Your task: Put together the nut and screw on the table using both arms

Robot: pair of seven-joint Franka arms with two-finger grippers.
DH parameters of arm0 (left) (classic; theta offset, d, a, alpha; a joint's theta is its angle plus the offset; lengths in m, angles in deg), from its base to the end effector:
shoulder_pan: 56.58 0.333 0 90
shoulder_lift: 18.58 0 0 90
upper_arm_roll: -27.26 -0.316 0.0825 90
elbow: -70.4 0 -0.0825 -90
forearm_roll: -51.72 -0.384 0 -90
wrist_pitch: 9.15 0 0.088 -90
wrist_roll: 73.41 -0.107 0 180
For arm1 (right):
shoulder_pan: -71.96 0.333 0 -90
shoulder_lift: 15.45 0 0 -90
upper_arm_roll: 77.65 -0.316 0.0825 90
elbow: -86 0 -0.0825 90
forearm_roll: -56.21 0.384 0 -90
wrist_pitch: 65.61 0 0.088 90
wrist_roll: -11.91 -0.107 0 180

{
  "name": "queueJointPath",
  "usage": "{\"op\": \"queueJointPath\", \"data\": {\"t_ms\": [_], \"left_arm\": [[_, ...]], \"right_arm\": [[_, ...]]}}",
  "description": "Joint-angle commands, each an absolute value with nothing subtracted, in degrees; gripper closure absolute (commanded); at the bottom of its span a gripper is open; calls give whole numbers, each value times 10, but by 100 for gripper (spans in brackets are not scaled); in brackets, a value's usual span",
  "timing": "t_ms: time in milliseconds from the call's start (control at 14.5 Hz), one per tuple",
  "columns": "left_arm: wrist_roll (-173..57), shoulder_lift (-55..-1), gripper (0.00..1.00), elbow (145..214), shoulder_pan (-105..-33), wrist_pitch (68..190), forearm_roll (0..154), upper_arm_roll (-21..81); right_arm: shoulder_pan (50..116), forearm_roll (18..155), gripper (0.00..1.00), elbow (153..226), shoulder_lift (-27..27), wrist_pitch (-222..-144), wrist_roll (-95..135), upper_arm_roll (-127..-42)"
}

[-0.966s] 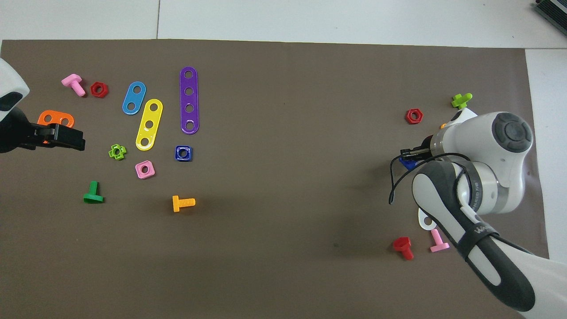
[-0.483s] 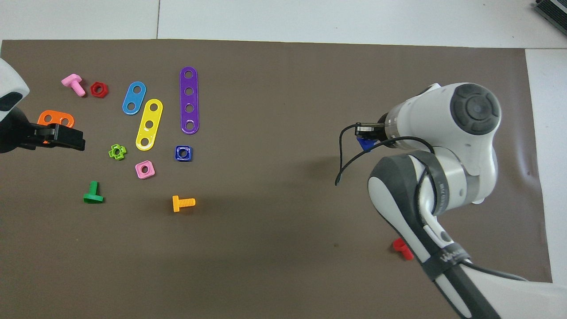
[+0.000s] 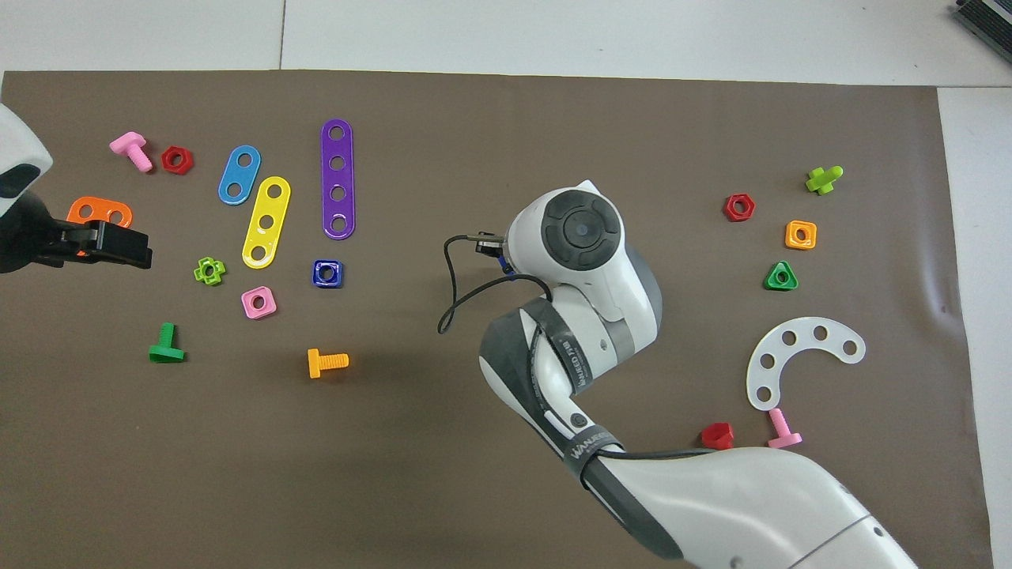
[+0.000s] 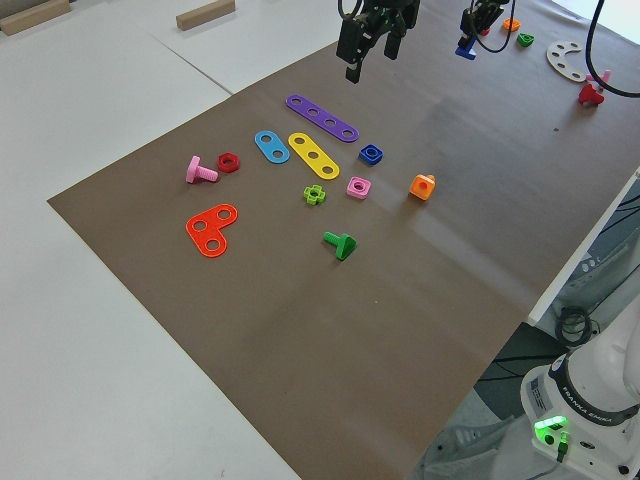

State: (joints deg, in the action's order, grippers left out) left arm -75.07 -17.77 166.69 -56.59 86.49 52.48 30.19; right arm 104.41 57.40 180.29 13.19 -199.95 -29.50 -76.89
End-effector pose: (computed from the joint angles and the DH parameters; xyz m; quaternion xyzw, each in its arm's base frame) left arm 0.5556 -0.0300 0.5888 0.9992 -0.0395 0.0013 0.0063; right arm 0.5935 0.3682 0.3438 -0.9910 0.0896 -0.0769 0.0633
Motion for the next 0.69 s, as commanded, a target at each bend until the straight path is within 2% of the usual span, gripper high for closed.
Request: {"op": "queueJointPath", "data": {"t_ms": [0, 207, 276, 345, 414, 621], "left_arm": [[-751, -178, 0, 1660, -561, 852, 530, 303], [-751, -178, 0, 1660, -561, 853, 530, 303], [-751, -178, 0, 1660, -561, 853, 530, 303], [-751, -178, 0, 1660, -561, 853, 530, 303], [-751, -178, 0, 1660, -561, 853, 530, 303], [-751, -178, 0, 1661, -561, 853, 530, 303]], "right_arm": [[1050, 550, 100, 1791, 151, -2013, -326, -767], [1062, 550, 100, 1820, 145, -2013, -340, -768], [1065, 550, 89, 1828, 143, -2013, -352, -768], [1066, 550, 15, 1829, 143, -2013, -360, -768], [1066, 550, 0, 1823, 143, -2015, -369, -768], [1059, 551, 0, 1819, 128, -2006, -367, -767]]}}
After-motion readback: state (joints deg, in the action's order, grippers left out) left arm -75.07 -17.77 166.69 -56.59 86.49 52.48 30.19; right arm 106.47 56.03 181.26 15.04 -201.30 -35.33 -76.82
